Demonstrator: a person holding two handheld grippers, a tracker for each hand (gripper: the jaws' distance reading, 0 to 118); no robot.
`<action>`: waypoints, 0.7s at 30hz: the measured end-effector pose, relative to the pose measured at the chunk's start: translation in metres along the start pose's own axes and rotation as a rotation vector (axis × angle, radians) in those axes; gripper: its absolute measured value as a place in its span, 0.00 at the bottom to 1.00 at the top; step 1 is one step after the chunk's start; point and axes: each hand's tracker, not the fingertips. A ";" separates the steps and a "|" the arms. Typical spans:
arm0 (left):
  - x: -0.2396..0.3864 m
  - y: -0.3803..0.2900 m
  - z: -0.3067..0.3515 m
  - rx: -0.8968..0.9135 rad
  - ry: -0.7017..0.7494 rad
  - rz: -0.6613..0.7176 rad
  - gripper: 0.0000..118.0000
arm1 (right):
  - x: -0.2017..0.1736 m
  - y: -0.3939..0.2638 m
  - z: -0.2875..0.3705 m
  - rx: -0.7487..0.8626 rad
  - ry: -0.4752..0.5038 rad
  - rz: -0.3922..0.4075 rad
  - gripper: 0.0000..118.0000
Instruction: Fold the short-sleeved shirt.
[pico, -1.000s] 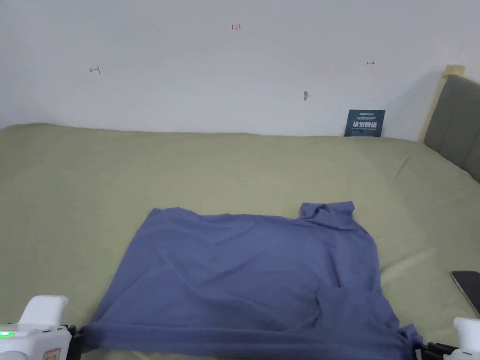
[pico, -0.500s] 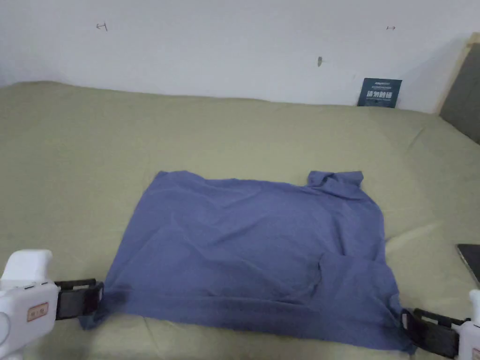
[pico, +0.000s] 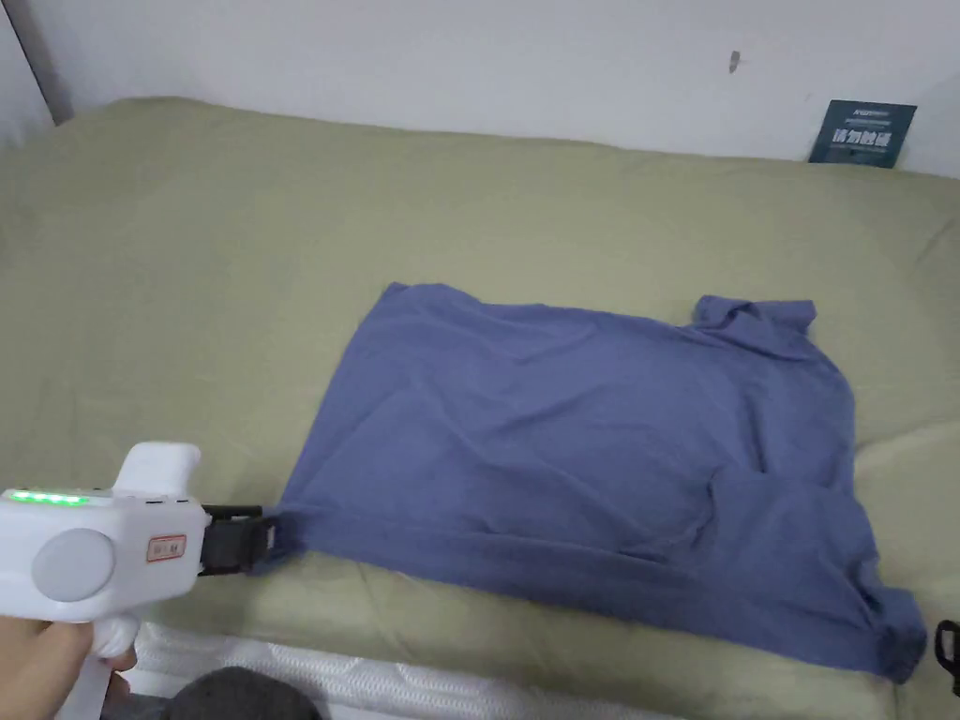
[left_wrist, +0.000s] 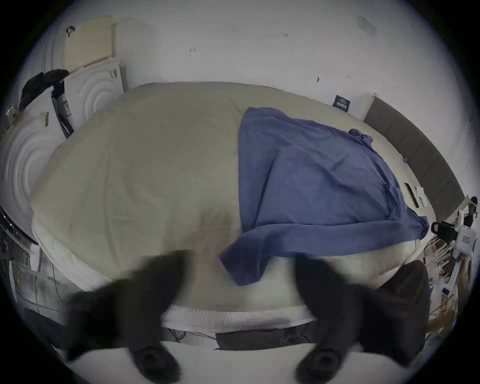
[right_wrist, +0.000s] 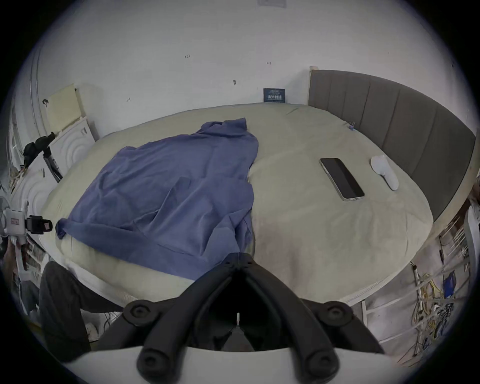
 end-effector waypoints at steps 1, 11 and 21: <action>-0.001 0.001 -0.008 -0.011 0.008 0.002 0.99 | -0.001 -0.001 0.000 -0.003 0.001 0.000 0.00; 0.004 0.011 -0.035 -0.054 0.022 -0.033 0.01 | 0.004 -0.010 -0.012 -0.045 0.004 0.026 0.00; 0.003 0.011 -0.026 -0.069 0.003 -0.023 0.01 | 0.008 -0.020 -0.028 -0.107 0.050 0.046 0.89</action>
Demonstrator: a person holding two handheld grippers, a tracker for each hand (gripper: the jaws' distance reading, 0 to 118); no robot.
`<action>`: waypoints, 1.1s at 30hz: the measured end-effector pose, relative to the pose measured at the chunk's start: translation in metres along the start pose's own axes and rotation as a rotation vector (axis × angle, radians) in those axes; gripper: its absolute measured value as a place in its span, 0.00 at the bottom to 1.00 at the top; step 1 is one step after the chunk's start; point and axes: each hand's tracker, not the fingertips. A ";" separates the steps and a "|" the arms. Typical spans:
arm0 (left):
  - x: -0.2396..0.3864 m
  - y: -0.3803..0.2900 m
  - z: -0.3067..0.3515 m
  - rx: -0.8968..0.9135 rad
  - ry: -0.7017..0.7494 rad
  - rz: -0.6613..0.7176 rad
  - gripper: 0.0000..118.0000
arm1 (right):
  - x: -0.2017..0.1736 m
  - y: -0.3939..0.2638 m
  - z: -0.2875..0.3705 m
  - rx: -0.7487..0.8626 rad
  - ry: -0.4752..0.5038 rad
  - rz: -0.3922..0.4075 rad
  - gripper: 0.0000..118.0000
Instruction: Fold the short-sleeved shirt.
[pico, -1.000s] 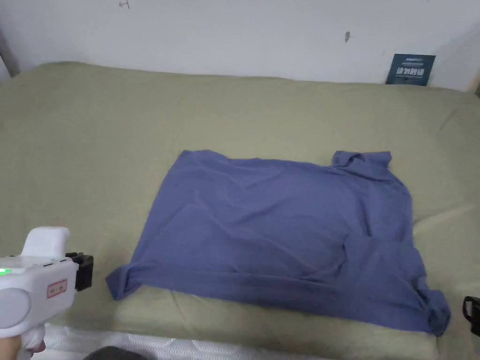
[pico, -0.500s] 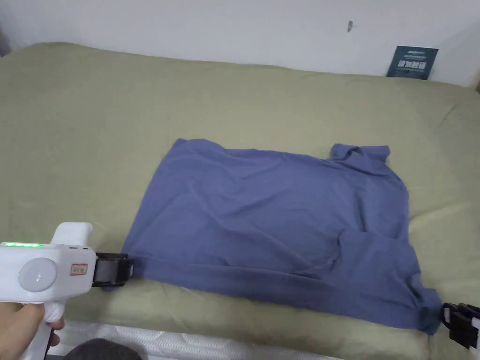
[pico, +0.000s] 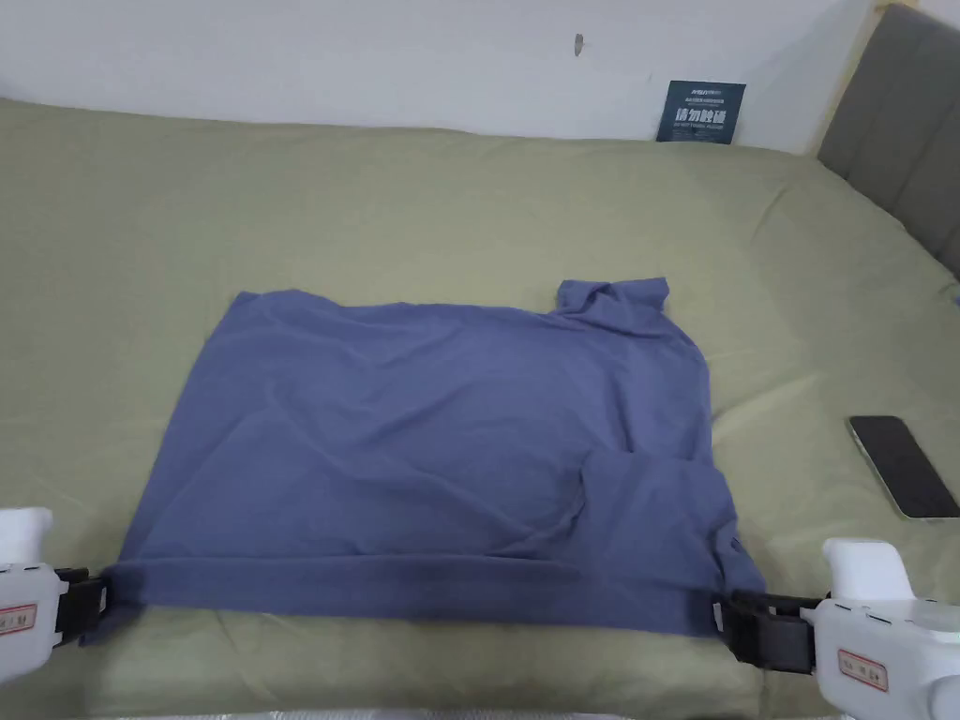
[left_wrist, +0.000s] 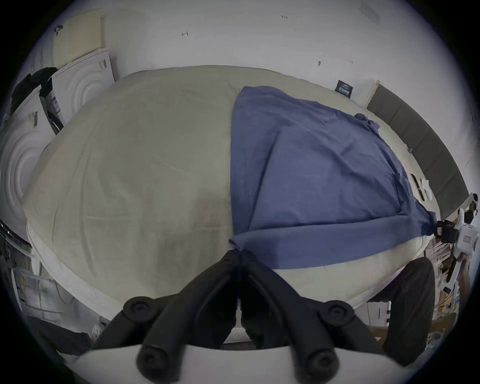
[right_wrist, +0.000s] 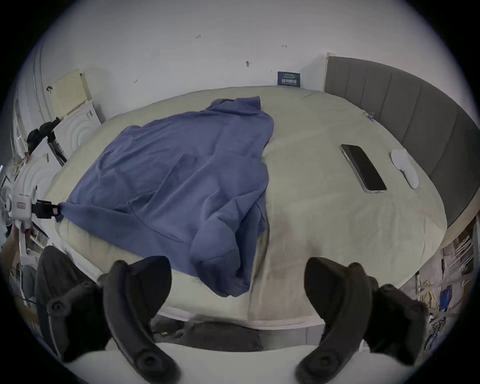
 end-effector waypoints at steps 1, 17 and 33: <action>0.001 0.001 0.000 -0.002 0.004 -0.007 0.01 | 0.000 0.003 -0.008 -0.007 -0.005 0.000 0.83; 0.008 0.100 0.007 0.079 -0.009 -0.067 0.01 | 0.010 0.114 -0.006 0.128 -0.012 -0.035 0.02; 0.009 0.202 -0.120 0.005 -0.012 -0.015 0.50 | 0.027 0.205 -0.155 -0.081 -0.015 -0.079 0.49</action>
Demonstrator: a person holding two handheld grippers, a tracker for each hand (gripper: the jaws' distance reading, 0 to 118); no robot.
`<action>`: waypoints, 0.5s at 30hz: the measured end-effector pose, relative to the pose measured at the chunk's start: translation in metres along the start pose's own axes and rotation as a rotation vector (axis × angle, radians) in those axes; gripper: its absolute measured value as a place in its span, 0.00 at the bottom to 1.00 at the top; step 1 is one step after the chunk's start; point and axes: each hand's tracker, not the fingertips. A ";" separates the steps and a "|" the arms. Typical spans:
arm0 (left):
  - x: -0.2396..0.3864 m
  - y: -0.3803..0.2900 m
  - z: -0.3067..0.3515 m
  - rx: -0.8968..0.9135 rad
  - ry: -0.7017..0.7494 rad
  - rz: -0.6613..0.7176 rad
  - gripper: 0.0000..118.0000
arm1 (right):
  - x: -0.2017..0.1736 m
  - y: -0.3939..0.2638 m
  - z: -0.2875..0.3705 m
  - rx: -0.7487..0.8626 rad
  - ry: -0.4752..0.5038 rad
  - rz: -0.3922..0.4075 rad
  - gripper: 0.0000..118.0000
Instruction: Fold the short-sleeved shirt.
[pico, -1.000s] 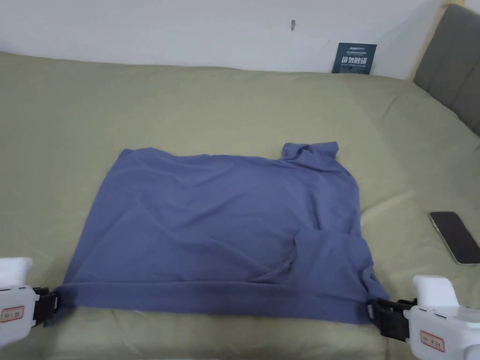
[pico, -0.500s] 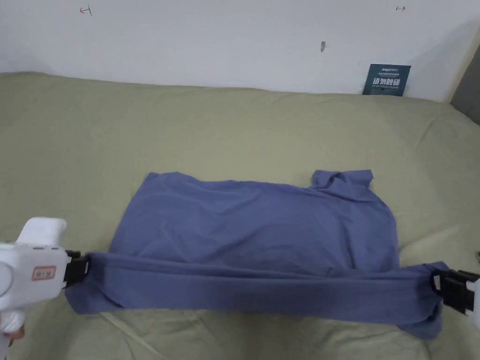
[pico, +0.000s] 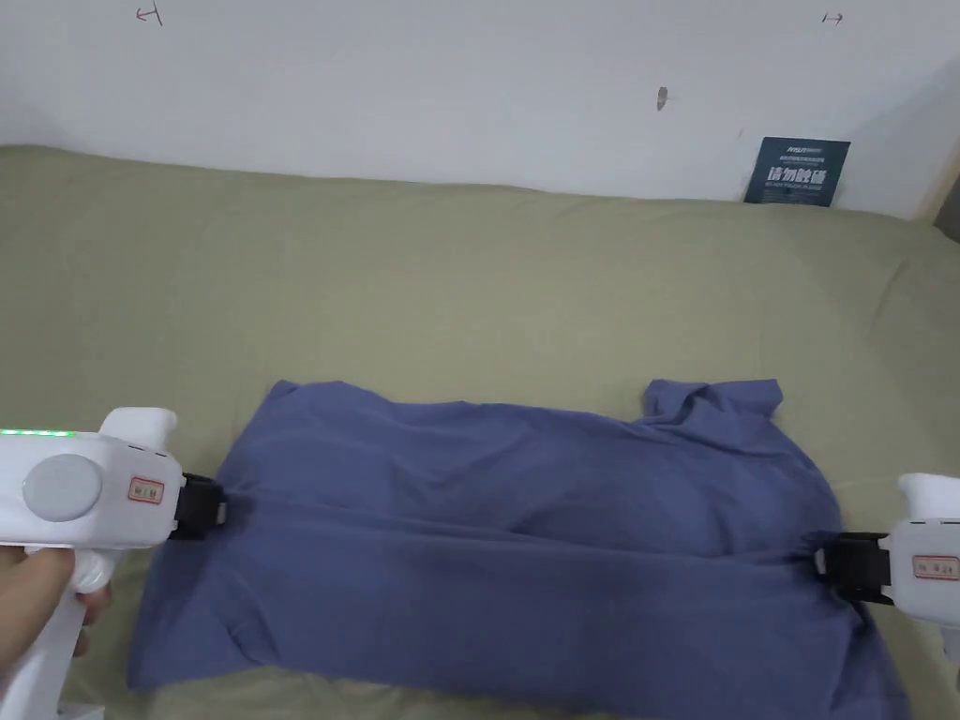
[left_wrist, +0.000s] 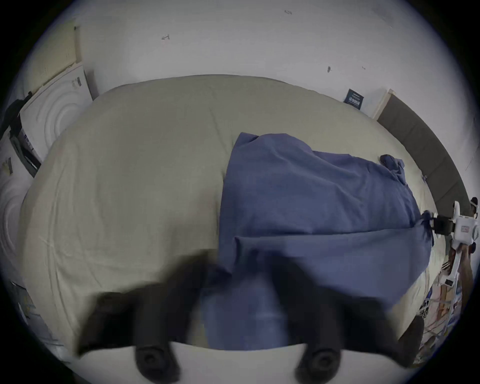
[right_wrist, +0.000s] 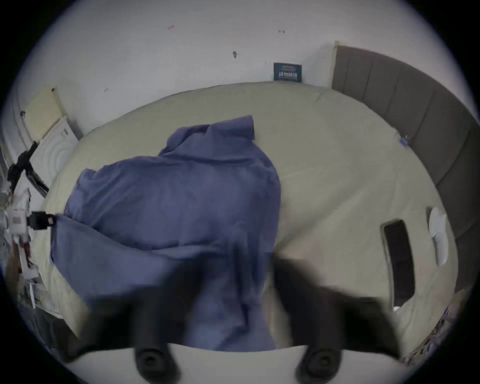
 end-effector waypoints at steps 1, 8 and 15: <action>-0.001 -0.003 0.002 0.003 0.005 0.008 0.84 | 0.002 -0.004 0.001 -0.008 0.003 -0.019 0.86; -0.005 -0.057 0.067 0.049 0.081 -0.019 0.51 | 0.014 -0.061 0.048 0.073 -0.023 -0.002 0.28; -0.008 -0.092 0.069 0.011 -0.005 0.037 0.15 | 0.024 -0.109 0.071 0.078 -0.033 0.006 0.00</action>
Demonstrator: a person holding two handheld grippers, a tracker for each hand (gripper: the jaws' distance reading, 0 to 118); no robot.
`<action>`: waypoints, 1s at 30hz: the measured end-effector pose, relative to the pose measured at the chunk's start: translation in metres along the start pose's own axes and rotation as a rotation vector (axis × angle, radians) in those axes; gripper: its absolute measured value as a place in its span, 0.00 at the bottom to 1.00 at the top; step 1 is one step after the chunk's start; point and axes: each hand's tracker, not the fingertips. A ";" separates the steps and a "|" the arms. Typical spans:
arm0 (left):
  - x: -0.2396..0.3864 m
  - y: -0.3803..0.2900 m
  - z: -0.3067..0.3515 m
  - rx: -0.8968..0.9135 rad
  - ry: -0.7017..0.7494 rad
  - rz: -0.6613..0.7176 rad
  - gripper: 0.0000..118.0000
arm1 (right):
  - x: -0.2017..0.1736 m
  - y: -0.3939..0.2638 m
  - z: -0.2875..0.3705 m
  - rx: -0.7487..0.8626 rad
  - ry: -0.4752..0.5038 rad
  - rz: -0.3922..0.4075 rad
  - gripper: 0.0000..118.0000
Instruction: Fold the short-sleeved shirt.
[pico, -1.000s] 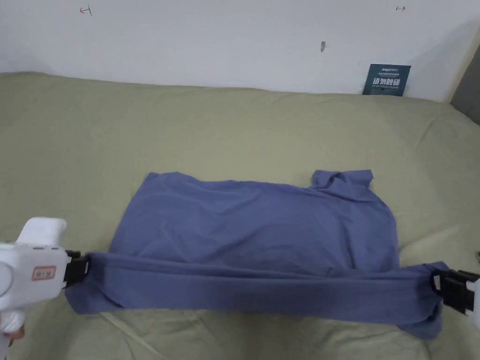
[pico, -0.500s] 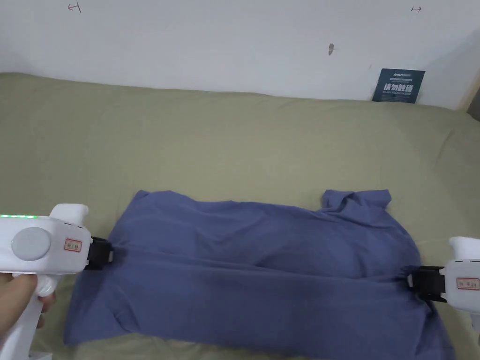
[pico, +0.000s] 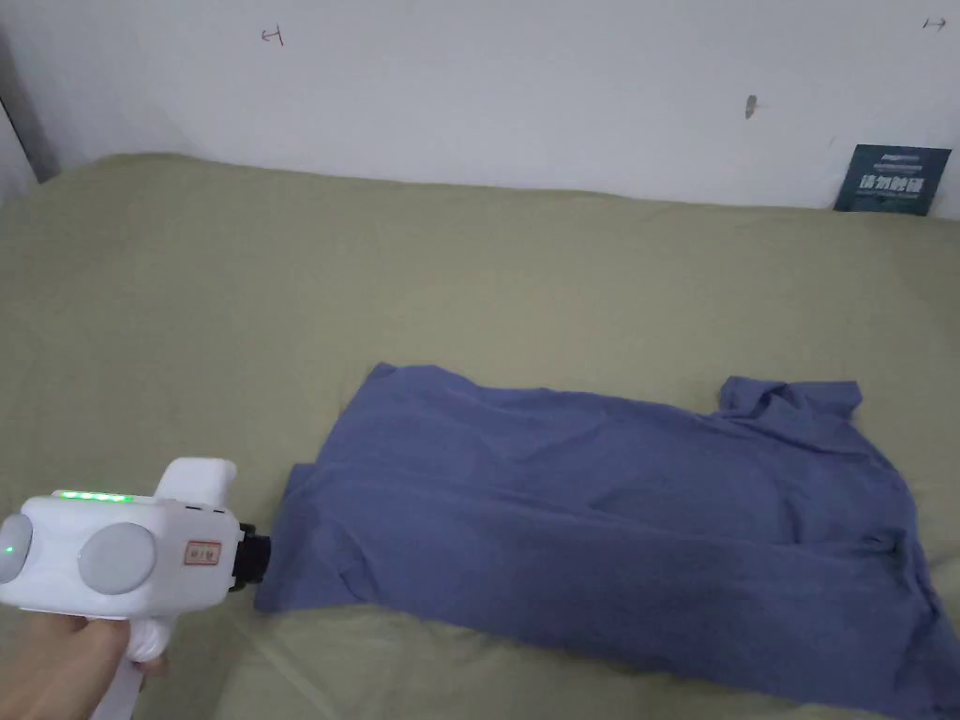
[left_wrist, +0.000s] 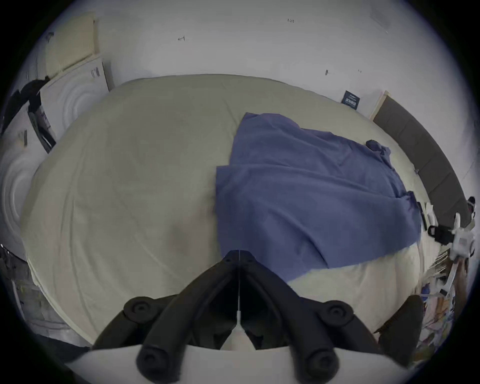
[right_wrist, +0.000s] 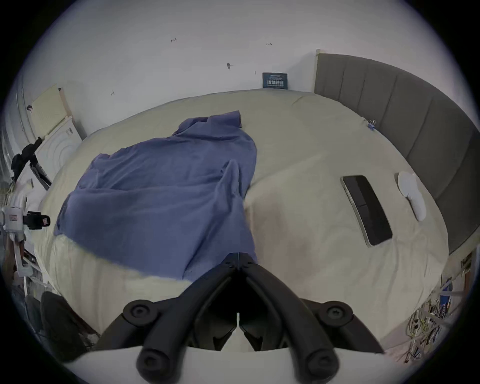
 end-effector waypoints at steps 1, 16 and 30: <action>-0.001 -0.001 -0.005 0.001 -0.004 0.005 0.46 | -0.024 0.006 0.020 0.014 -0.041 0.035 0.00; 0.035 0.001 -0.034 -0.071 0.059 -0.047 0.11 | -0.008 0.006 -0.016 -0.100 0.075 -0.009 1.00; 0.035 0.006 -0.008 -0.058 0.056 -0.082 0.10 | -0.003 0.008 -0.006 -0.086 0.030 -0.017 0.02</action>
